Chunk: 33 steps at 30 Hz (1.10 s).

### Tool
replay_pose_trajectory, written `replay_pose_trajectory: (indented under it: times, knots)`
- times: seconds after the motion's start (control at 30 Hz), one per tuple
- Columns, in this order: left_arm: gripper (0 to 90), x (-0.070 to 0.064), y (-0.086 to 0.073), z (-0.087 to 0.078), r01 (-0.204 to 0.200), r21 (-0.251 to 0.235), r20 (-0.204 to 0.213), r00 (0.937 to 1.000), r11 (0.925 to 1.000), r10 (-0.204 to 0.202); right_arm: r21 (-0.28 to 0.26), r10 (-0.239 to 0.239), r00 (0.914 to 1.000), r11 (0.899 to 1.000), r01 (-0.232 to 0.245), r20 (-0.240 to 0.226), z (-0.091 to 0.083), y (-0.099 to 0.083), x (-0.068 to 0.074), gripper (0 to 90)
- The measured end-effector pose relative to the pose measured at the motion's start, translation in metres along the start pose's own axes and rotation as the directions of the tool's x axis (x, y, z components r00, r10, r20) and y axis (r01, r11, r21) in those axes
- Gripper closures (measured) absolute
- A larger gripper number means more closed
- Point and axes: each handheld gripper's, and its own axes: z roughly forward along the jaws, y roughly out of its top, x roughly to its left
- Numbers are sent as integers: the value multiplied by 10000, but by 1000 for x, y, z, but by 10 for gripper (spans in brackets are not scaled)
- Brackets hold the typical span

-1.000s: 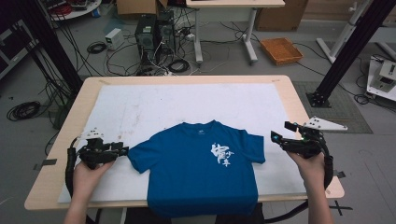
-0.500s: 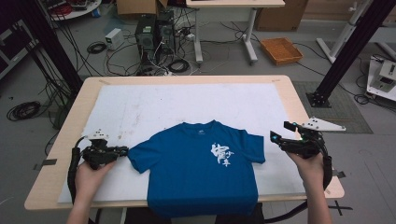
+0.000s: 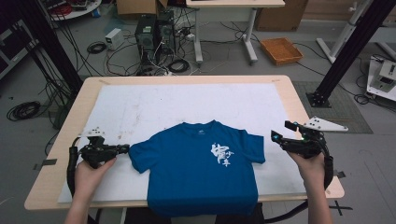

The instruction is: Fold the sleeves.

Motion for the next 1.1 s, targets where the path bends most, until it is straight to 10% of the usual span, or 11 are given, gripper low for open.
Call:
replay_pose_trajectory:
  times: [0.27, 0.53, 0.77, 0.9, 1.1]
  knots:
    - [882, -41, 32, 12, 375, -564, 1336, 9906, 9977, -297, -300, 79, 9999, 9995, -75, 129, -8, 3, -1, 253]
    - [882, -89, 55, 76, 795, -67, 2281, 9707, 9968, -759, -303, -10, 9999, 9995, 15, 148, -7, 4, 1, 252]
    - [852, -105, 57, 134, 808, 411, 2334, 9684, 9959, -882, -124, 1, 9996, 9999, 3, 283, -3, 1, 0, 255]
    - [704, -109, 55, 142, 426, -82, 2506, 9673, 9991, -392, 22, 186, 9992, 9998, -187, 348, 0, -2, -2, 255]
    - [530, -107, 53, 110, -739, -1367, 1756, 9796, 9879, 976, 451, 860, 9946, 9950, -887, 576, 14, -11, -7, 324]
